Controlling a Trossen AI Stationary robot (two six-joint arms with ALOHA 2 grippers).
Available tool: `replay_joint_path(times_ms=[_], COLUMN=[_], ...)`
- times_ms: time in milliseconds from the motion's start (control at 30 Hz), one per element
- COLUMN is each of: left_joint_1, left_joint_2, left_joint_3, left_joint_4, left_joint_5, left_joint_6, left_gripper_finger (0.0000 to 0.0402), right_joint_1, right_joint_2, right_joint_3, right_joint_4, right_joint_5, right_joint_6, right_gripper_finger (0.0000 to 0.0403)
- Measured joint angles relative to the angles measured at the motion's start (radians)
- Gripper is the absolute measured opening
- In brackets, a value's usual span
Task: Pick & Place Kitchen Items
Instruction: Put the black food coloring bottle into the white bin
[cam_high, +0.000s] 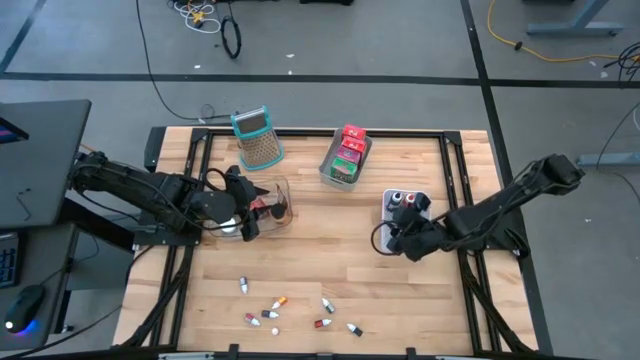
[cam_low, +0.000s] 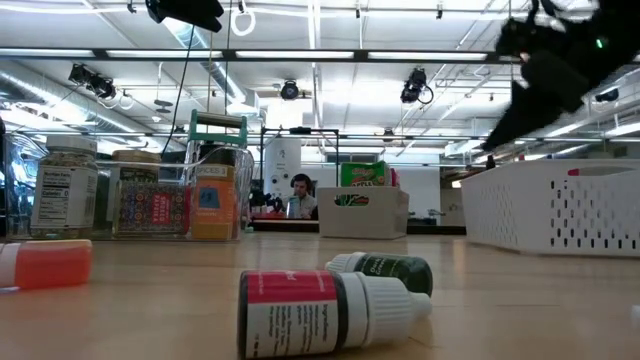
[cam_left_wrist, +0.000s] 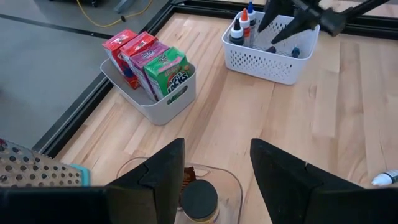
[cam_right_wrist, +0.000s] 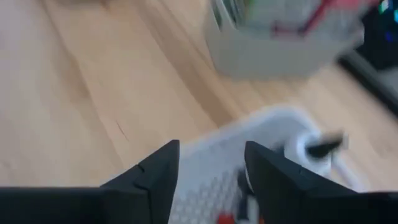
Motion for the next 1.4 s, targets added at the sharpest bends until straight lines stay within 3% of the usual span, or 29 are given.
replay_joint_path(times_ms=[133, 367, 567, 800, 1000, 1400], left_joint_1=[0.0, 0.0, 0.0, 0.0, 0.0, 0.0], left_joint_2=[0.0, 0.0, 0.0, 0.0, 0.0, 0.001], left_joint_3=[0.0, 0.0, 0.0, 0.0, 0.0, 0.0], left_joint_4=[0.002, 0.002, 0.001, 0.002, 0.002, -0.017], left_joint_5=[0.0, -0.001, -0.023, -0.023, -0.023, 0.004], left_joint_6=[0.0, -0.011, -0.037, -0.037, -0.049, -0.055], left_gripper_finger=[0.0192, 0.0192, 0.0192, 0.0192, 0.0192, 0.0192], right_joint_1=[0.0, 0.016, 0.057, 0.122, 0.174, 0.287], right_joint_2=[0.004, 0.119, 0.357, 0.62, 0.72, 0.819], right_joint_3=[0.092, 0.18, 0.304, 0.446, 0.507, 0.514], right_joint_4=[0.089, 0.379, 0.383, 0.378, 0.406, 0.446], right_joint_5=[-0.035, -0.329, -0.502, -0.779, -0.801, -0.638], right_joint_6=[-0.148, -0.41, -0.375, -0.248, -0.152, 0.087], right_gripper_finger=[0.0196, 0.0196, 0.0197, 0.0197, 0.0197, 0.0197])
